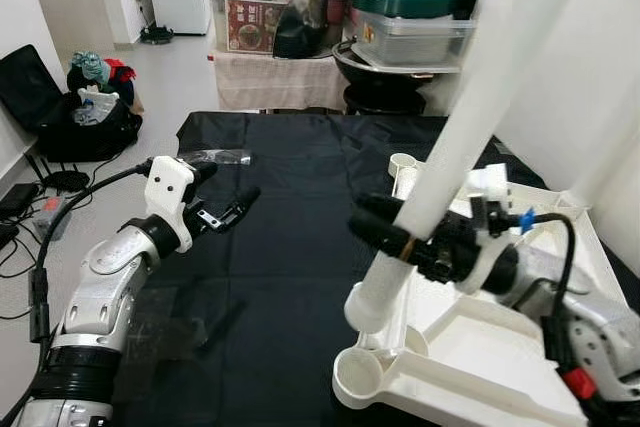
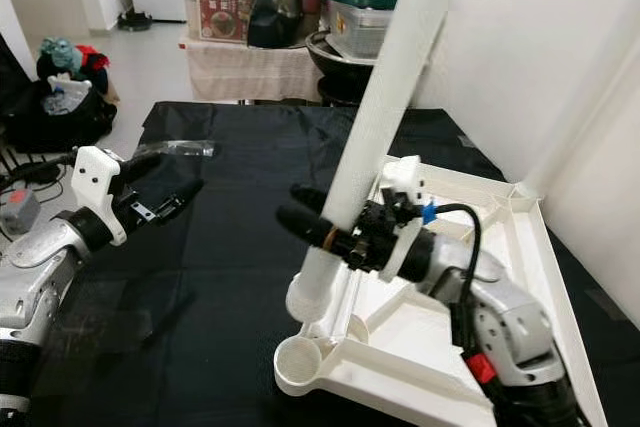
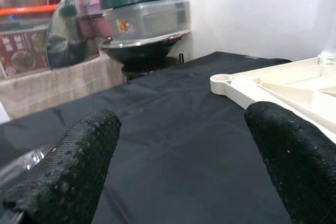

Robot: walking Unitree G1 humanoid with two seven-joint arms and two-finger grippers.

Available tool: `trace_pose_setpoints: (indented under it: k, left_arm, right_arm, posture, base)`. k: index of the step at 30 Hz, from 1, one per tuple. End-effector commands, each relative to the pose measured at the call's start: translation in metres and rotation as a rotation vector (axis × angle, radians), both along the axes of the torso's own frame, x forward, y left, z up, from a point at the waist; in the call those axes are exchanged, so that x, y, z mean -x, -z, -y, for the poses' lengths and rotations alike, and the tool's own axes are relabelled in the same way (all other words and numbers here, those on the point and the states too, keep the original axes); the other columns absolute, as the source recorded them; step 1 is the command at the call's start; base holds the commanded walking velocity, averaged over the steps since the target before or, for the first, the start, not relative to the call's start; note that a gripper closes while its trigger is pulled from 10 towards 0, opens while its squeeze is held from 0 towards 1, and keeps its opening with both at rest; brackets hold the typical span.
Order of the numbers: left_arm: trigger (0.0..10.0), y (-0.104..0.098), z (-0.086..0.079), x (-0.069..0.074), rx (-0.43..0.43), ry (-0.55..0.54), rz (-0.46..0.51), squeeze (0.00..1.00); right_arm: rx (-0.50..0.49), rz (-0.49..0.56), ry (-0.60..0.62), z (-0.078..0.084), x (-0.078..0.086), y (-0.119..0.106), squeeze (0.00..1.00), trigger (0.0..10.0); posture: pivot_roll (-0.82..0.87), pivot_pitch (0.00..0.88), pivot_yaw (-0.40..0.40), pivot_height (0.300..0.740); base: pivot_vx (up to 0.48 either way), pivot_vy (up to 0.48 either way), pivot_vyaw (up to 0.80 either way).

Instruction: Building children table

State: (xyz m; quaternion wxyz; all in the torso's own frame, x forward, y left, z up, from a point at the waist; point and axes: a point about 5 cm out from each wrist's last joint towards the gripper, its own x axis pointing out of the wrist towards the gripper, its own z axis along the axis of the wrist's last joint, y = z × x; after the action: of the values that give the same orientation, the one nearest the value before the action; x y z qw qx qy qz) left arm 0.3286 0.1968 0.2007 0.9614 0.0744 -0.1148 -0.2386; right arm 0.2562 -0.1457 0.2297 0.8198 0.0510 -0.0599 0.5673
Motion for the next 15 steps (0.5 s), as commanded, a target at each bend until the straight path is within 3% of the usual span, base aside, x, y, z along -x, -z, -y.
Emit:
trace_pose_setpoints:
  k: [1,6,15]
  left_arm:
    - [10.0,0.008,0.0,0.0,0.006,-0.013,-0.035,0.0]
    - [10.0,0.015,0.001,0.001,0.005,-0.034,-0.057,0.0]
    - [10.0,0.017,0.003,0.0,-0.006,-0.039,-0.061,0.0]
  right_arm:
    - [-0.005,0.008,-0.043,-0.003,0.005,-0.002,0.0,0.0]
    - [0.067,-0.027,-0.109,-0.002,0.013,0.012,0.0,0.0]
    - [0.138,-0.046,-0.103,-0.004,0.015,0.034,0.0,0.0]
  posture:
    - [0.07,0.0,-0.102,0.74]
    - [0.07,0.0,-0.106,0.74]
    - [0.08,0.0,-0.1,0.74]
  base:
    - [0.0,0.0,0.0]
    - [0.0,0.0,0.0]
    - [0.0,0.0,0.0]
